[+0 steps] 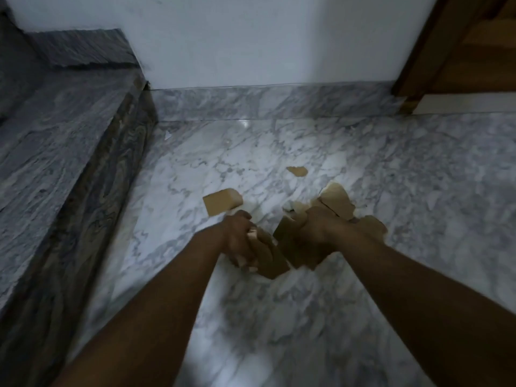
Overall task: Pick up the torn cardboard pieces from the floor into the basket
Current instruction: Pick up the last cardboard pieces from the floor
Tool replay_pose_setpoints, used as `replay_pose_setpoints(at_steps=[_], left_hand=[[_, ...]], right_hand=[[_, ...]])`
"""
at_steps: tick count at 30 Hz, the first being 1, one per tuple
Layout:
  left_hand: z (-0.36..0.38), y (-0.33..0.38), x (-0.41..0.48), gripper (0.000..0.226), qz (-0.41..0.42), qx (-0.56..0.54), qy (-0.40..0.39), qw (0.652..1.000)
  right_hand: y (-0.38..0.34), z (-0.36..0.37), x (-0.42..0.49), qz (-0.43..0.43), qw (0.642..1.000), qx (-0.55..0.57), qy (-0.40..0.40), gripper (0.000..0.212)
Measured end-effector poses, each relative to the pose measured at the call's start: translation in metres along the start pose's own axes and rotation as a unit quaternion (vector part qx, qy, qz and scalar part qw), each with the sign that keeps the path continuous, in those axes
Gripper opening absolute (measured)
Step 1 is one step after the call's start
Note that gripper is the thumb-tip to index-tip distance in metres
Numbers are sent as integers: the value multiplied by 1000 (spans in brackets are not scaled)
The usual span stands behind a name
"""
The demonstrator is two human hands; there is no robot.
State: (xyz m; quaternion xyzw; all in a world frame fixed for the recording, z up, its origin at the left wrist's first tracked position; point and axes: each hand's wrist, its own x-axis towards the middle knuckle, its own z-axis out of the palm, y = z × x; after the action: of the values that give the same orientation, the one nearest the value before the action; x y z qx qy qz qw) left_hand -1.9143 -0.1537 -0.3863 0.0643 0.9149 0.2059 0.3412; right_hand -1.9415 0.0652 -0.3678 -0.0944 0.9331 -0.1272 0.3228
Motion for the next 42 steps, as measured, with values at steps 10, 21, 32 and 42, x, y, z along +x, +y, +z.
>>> replay_pose_setpoints(at_steps=[10, 21, 32, 42], left_hand=[[23, 5, 10, 53, -18, -7, 26, 999], [-51, 25, -1, 53, -139, -3, 41, 989], [-79, -53, 59, 47, -167, -26, 79, 982], [-67, -85, 78, 67, -70, -112, 70, 989]], right_hand=[[28, 30, 25, 43, 978, 202, 27, 50], [60, -87, -35, 11, 991, 120, 56, 31], [-1, -36, 72, -14, 999, 33, 38, 48], [-18, -15, 95, 25, 996, -29, 79, 35]])
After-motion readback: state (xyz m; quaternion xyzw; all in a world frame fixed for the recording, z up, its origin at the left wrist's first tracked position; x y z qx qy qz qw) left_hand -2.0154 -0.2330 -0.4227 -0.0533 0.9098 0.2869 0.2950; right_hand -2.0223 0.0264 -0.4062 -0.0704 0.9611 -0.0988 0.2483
